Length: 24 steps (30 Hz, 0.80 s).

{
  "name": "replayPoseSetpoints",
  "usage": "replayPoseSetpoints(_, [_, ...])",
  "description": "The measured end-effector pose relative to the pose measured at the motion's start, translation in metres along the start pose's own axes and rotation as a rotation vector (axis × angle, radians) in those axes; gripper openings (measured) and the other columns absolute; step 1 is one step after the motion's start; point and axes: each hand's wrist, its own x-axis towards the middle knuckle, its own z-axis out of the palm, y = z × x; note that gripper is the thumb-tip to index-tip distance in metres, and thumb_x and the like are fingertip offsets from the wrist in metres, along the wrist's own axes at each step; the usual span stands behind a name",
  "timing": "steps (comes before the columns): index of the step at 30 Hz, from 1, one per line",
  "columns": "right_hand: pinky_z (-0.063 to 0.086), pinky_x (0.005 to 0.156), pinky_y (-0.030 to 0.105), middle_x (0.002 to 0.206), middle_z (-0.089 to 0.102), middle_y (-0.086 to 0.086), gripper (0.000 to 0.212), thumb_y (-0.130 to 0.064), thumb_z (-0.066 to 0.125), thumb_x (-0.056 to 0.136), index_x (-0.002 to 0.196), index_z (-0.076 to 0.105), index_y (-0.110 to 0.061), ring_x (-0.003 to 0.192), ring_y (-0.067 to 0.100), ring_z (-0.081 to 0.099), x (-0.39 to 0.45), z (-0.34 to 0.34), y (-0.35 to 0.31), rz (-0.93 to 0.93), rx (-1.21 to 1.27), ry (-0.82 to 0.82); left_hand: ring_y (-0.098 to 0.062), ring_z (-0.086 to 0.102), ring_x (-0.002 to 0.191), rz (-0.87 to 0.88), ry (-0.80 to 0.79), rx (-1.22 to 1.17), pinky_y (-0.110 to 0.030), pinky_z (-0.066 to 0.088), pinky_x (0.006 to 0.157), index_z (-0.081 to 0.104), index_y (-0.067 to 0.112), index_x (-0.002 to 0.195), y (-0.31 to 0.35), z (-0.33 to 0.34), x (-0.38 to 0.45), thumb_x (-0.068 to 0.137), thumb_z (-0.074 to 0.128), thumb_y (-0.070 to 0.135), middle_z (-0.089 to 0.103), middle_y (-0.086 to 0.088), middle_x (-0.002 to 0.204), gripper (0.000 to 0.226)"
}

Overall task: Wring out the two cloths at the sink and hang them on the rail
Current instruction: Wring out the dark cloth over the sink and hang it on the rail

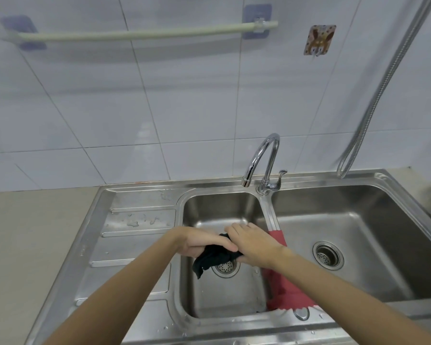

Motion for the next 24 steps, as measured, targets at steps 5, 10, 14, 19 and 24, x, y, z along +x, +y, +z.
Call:
replayPoseSetpoints(5, [0.038,0.060,0.031,0.078,0.060,0.004,0.033,-0.040,0.051,0.073,0.087,0.052,-0.010,0.068,0.023,0.058,-0.002,-0.005,0.014,-0.061,-0.045,-0.005,-0.007,0.057,0.082,-0.072,0.030,0.177,-0.019,0.047,0.078,0.060,0.016,0.109,0.006,0.010,0.020,0.085,0.072,0.032,0.061,0.006,0.091,0.031])
replayPoseSetpoints(10, [0.047,0.064,0.030,0.083,0.059,0.002,0.034,-0.043,0.054,0.074,0.091,0.053,-0.014,0.071,0.021,0.057,-0.018,0.000,0.030,-0.032,-0.102,0.049,-0.011,0.048,0.060,0.022,0.206,0.324,-0.018,0.040,0.054,0.053,0.016,0.075,0.012,0.020,0.040,0.085,0.065,0.016,0.052,0.002,0.069,0.015])
replayPoseSetpoints(14, [0.053,0.076,0.038,0.107,0.063,0.009,0.044,-0.032,0.056,0.080,0.115,0.049,-0.008,0.092,0.025,0.061,-0.025,0.006,0.031,0.061,-0.008,0.267,-0.006,0.044,0.052,0.027,0.194,0.060,-0.016,0.036,0.047,0.053,0.017,0.075,0.022,0.007,0.035,0.085,0.058,0.012,0.050,0.004,0.063,0.012])
replayPoseSetpoints(19, [0.053,0.073,0.033,0.100,0.067,0.009,0.047,-0.030,0.050,0.079,0.119,0.046,-0.006,0.086,0.023,0.065,-0.009,0.006,0.029,0.112,0.043,0.427,-0.009,0.038,0.053,-0.074,0.008,-0.041,-0.018,0.031,0.045,0.053,0.016,0.084,0.034,-0.009,0.028,0.085,0.057,0.014,0.047,0.003,0.062,0.005])
replayPoseSetpoints(24, [0.032,0.046,0.023,0.061,0.063,-0.002,0.037,-0.037,0.080,0.057,0.075,0.057,-0.014,0.049,0.015,0.061,0.010,0.006,0.042,-0.012,-0.100,0.218,-0.020,0.049,0.063,-0.023,0.190,0.499,-0.032,0.045,0.064,0.058,0.012,0.079,0.031,-0.009,0.045,0.080,0.061,0.026,0.057,-0.008,0.074,0.014])
